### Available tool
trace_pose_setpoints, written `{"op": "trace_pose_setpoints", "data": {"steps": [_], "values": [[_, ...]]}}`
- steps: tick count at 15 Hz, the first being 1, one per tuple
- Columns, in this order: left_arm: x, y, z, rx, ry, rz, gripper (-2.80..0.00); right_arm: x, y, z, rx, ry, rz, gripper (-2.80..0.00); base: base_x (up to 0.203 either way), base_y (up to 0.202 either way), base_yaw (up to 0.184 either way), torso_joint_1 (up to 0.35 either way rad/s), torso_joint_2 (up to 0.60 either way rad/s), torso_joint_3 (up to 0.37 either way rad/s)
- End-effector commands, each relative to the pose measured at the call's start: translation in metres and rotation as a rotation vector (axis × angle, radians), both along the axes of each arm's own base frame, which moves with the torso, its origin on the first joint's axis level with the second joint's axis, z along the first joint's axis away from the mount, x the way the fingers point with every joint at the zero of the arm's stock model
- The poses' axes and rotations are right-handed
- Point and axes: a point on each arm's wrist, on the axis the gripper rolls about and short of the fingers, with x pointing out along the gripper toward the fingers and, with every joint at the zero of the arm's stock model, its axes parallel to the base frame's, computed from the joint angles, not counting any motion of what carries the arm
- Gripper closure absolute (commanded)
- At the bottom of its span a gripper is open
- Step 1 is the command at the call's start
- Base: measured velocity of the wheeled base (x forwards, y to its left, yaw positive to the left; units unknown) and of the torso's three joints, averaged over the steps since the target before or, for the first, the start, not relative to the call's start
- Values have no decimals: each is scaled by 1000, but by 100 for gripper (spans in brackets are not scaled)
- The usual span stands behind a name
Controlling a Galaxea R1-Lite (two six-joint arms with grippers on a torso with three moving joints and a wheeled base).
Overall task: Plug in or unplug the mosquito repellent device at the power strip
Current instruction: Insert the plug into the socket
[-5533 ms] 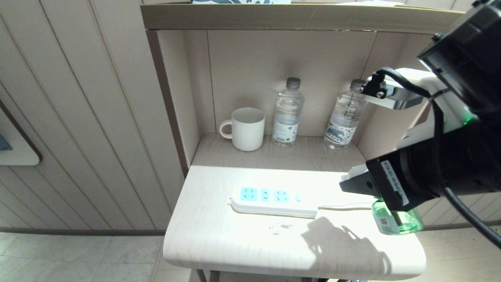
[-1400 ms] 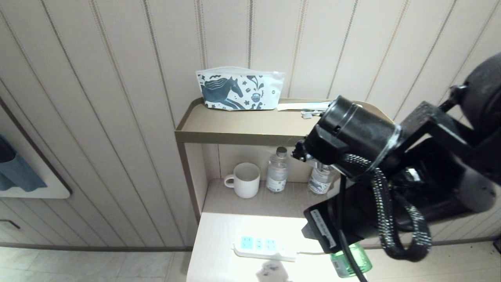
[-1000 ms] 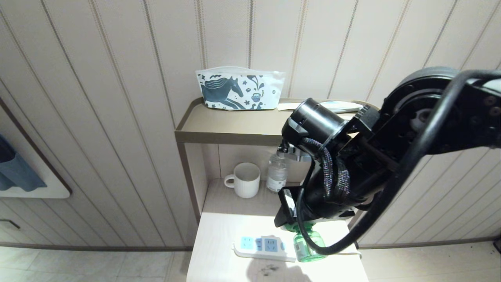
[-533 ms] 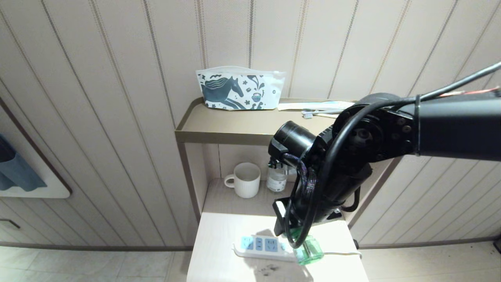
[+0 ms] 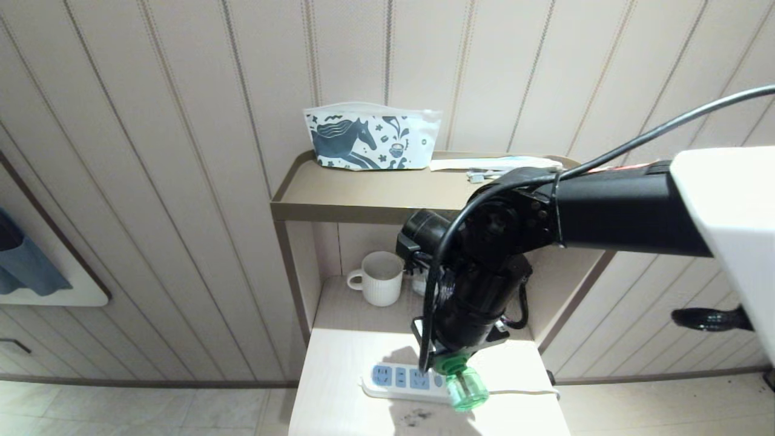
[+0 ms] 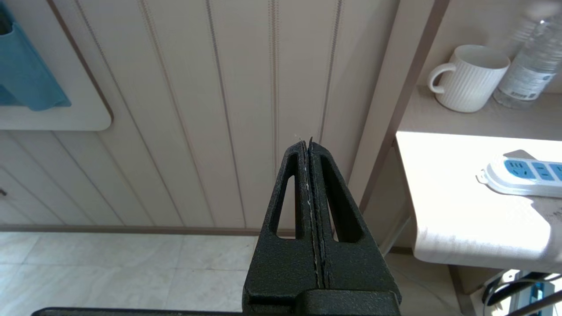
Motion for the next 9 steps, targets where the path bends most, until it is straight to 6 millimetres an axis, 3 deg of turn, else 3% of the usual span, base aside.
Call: {"op": "trace_pose_setpoints", "data": {"steps": [1,6,9], "values": [[0,0,0,0,0,0,0,7,8,-14,-16,27,-26,0,0,0,0,0,0,0],[0,0,0,0,0,0,0,24,18,-48,-62,67,-57,0,0,0,0,0,0,0],[0,0,0,0,1,0,0,27,19,-55,-73,78,-58,0,0,0,0,0,0,0]]}}
